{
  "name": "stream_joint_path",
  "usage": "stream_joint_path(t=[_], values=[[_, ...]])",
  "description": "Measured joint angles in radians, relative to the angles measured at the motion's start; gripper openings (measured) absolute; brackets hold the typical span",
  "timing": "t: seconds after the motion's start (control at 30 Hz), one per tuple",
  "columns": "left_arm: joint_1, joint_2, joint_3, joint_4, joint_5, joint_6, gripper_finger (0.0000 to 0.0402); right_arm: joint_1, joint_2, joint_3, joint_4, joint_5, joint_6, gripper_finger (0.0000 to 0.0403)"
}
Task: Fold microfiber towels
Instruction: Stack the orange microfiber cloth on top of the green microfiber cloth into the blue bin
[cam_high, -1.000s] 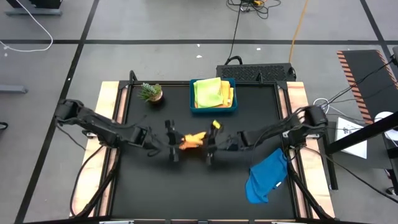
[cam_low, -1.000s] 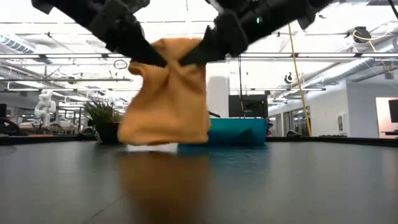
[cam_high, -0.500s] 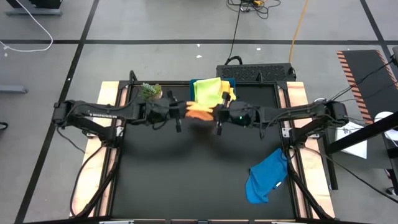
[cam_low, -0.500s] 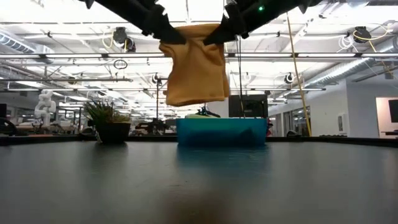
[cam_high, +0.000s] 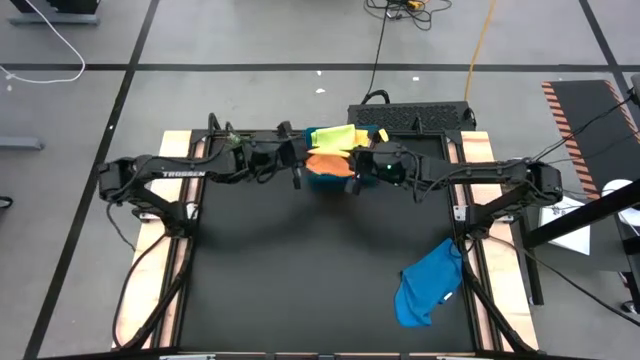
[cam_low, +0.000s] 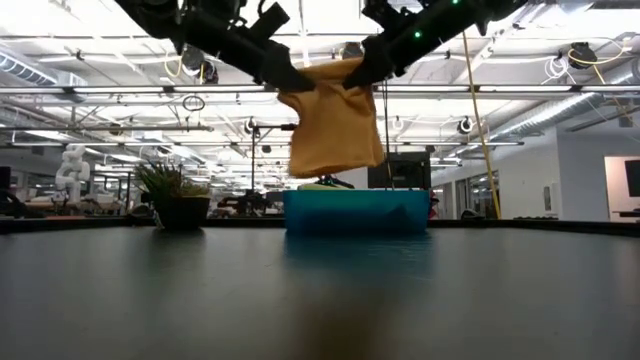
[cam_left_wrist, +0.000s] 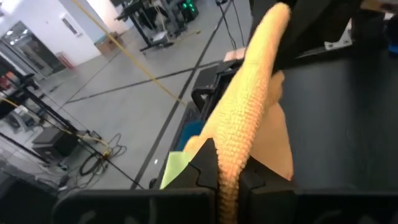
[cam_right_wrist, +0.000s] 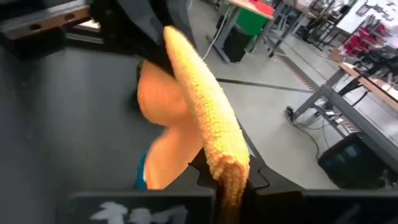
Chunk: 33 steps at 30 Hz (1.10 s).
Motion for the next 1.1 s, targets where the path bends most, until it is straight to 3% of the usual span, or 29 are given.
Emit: stream_joint_path(t=[0.13, 0.37, 0.67, 0.87, 1.03, 1.1], values=[[0.023, 0.029, 0.067, -0.030, 0.049, -0.027, 0.0005, -0.040, -0.038, 0.000, -0.040, -0.031, 0.016, 0.0002], [0.035, 0.111, 0.194, -0.183, 0.104, -0.051, 0.0005, -0.142, -0.040, 0.000, -0.103, -0.261, 0.129, 0.0002], [0.034, 0.182, 0.281, -0.318, 0.101, -0.119, 0.0006, -0.163, -0.035, 0.000, -0.186, -0.298, 0.172, 0.0002], [0.023, 0.164, 0.282, -0.351, 0.136, -0.174, 0.0012, -0.161, -0.037, 0.000, -0.215, -0.479, 0.238, 0.0002], [-0.032, 0.123, 0.285, -0.406, 0.229, -0.252, 0.0006, -0.129, -0.048, 0.000, -0.185, -0.713, 0.325, 0.0002], [-0.057, 0.103, 0.282, -0.435, 0.221, -0.232, 0.0009, -0.112, -0.055, 0.000, -0.164, -0.736, 0.333, 0.0002]])
